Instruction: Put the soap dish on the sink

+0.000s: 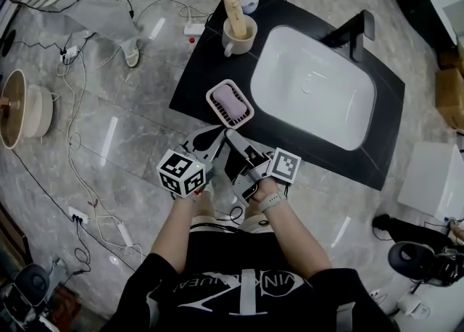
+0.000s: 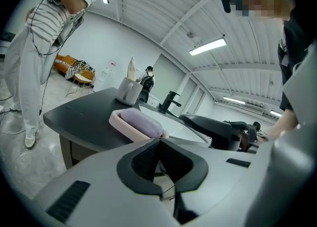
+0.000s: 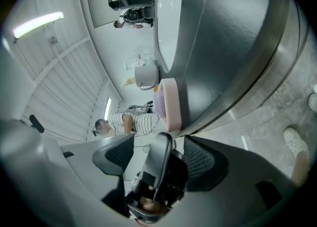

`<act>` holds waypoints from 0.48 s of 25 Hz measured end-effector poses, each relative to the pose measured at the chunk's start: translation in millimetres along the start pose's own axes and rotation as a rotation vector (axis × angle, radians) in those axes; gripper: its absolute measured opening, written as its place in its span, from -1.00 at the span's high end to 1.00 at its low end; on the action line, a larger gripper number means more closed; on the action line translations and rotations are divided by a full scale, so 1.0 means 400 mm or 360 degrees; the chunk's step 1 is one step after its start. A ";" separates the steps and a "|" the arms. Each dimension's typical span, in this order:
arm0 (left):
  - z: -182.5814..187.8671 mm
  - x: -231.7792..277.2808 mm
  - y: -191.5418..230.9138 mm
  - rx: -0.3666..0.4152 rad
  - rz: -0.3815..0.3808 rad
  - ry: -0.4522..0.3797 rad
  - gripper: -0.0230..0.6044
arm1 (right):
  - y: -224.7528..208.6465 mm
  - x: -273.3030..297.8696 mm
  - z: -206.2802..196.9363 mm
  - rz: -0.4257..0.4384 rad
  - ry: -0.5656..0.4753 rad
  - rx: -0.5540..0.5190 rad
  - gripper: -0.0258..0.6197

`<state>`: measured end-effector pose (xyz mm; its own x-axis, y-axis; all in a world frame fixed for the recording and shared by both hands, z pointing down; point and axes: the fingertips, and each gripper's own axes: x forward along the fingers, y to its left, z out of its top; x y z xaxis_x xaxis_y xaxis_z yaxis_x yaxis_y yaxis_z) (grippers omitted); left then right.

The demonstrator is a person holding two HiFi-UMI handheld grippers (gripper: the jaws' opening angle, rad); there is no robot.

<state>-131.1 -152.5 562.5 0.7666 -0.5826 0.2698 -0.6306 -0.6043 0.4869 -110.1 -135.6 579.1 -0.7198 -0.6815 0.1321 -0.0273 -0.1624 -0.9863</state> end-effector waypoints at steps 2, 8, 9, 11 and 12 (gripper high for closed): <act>0.001 -0.008 0.009 -0.0013 0.0024 -0.0014 0.88 | 0.004 -0.011 0.002 0.0013 0.0002 0.0000 0.01; 0.012 -0.044 0.045 -0.0042 0.0119 -0.0055 0.88 | 0.018 -0.058 0.005 0.0040 0.0043 -0.0073 0.06; 0.017 -0.049 0.048 -0.0040 0.0131 -0.0062 0.88 | 0.019 -0.065 0.007 0.0035 0.0056 -0.0108 0.22; 0.029 -0.058 0.050 -0.0032 0.0146 -0.0076 0.88 | 0.024 -0.077 0.014 0.0023 0.0077 -0.0201 0.46; 0.035 -0.061 0.051 -0.0027 0.0151 -0.0083 0.88 | 0.029 -0.081 0.019 0.0024 0.0085 -0.0250 0.56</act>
<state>-164.4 -158.1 554.1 0.6959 -0.6647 0.2719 -0.6977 -0.5361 0.4751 -81.8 -120.8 564.0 -0.7566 -0.6435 0.1161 -0.1216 -0.0360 -0.9919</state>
